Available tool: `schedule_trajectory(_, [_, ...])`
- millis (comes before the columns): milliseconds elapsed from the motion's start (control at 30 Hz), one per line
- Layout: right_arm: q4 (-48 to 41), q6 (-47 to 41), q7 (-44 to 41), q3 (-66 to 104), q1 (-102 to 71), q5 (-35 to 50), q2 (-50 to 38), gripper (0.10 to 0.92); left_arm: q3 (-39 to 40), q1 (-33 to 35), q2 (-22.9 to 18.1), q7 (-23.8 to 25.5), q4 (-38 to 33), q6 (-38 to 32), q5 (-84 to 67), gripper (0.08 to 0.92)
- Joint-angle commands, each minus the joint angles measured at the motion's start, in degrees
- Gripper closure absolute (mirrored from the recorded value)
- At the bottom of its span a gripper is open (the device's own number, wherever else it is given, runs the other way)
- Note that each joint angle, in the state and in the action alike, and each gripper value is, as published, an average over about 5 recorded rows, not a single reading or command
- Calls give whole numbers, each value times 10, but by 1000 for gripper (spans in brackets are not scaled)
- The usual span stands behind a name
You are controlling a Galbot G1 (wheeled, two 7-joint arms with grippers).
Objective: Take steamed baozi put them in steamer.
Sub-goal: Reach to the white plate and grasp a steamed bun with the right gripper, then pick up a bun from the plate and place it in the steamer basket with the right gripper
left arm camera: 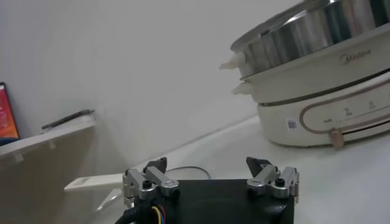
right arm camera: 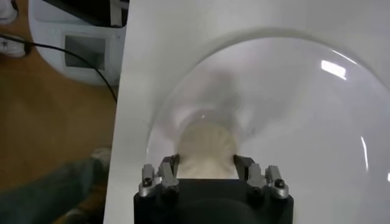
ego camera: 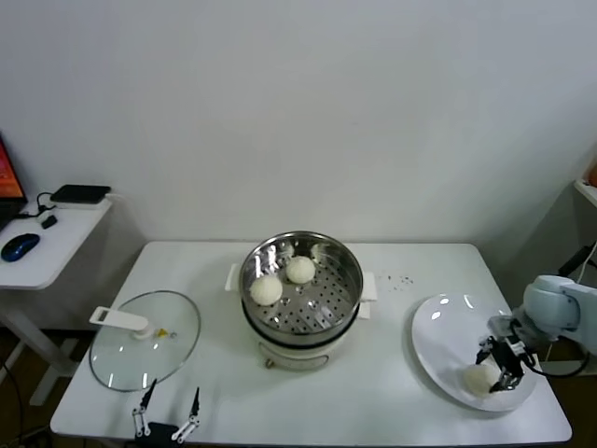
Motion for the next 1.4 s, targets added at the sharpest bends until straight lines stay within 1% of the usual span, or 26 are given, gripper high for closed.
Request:
schedule_trajectory(33, [3,3,-6,-20,30,6,2,420,-1,2,2,0,-3,0,-2,177])
schedule_trajectory(167, [16,36,-22,-107,158,41,30,423,-1,2,3,0,-3,0,-2,177])
schedule_trajectory(333, [15,114,-51,-184,321,91,106,423,-1,2,6,0,0,-1,-2,177])
schedule_trajectory(467, [25,163,-66,-178,400,126,173,419,-1,1,7,-2,2,-2,-2,177])
schedule_trajectory(600, [55,208,-68,-138,437,127,234,415,-2,0,9,-4,1,-3,-3,177])
schedule_trajectory(767, [102,256,-58,-60,441,83,291,414,-2,-4,9,-5,3,-3,-4,177])
schedule_trajectory(933, [118,265,-38,-8,418,61,354,414,-2,-4,10,-6,5,-3,-4,177])
schedule_trajectory(1200, [79,259,-13,25,310,1,450,414,-3,-4,8,-6,4,-3,-5,177])
schedule_trajectory(1400, [45,251,-9,27,240,-28,494,407,-3,-6,6,-6,5,-2,-6,177])
